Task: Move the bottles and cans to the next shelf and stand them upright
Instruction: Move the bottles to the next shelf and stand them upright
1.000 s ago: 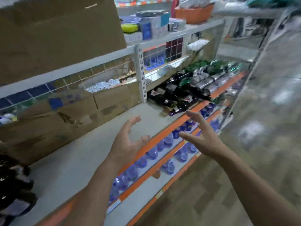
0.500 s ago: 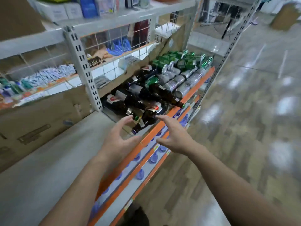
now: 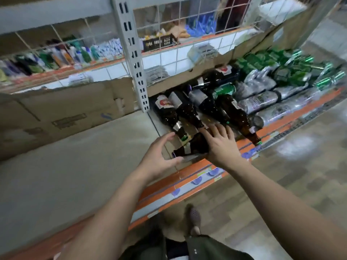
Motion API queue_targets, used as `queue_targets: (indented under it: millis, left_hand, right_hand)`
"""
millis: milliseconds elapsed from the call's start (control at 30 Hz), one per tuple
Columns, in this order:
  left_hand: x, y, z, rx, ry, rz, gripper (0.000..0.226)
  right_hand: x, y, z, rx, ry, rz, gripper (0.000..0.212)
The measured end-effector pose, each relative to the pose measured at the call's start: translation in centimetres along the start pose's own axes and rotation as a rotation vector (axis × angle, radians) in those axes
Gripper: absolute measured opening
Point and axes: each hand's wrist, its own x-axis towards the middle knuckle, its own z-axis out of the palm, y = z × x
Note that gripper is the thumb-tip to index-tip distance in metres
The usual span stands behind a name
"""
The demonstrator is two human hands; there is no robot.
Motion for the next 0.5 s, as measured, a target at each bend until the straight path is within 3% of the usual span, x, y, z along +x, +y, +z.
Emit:
queue_targets:
  millis: [167,267,333,433,500]
  left_hand:
    - [-1.5,1.7,0.5,-0.047,0.128,-0.047,0.080]
    - [-2.4,3.0,0.2,-0.118,0.209,-0.032,0.091]
    - [-3.1,3.4,-0.2,-0.161,0.272,-0.017,0.097]
    - [-3.9,3.8,-0.8,-0.199,0.307,-0.029,0.100]
    - [-4.3,3.7,-1.1,-0.199,0.335,-0.033,0.102]
  right_hand:
    - [0.3,2.2,-0.2,-0.033,0.139,-0.152,0.077]
    - [-0.3,2.9,-1.8,0.083,0.141,-0.160,0.076]
    - [-0.6,2.9,-2.8,0.354,0.147,-0.145,0.075]
    - [-0.6,2.0,-4.5,0.919,0.008,-0.133,0.065]
    - [-0.4,0.3,-5.0,1.113,-0.061,-0.143,0.058]
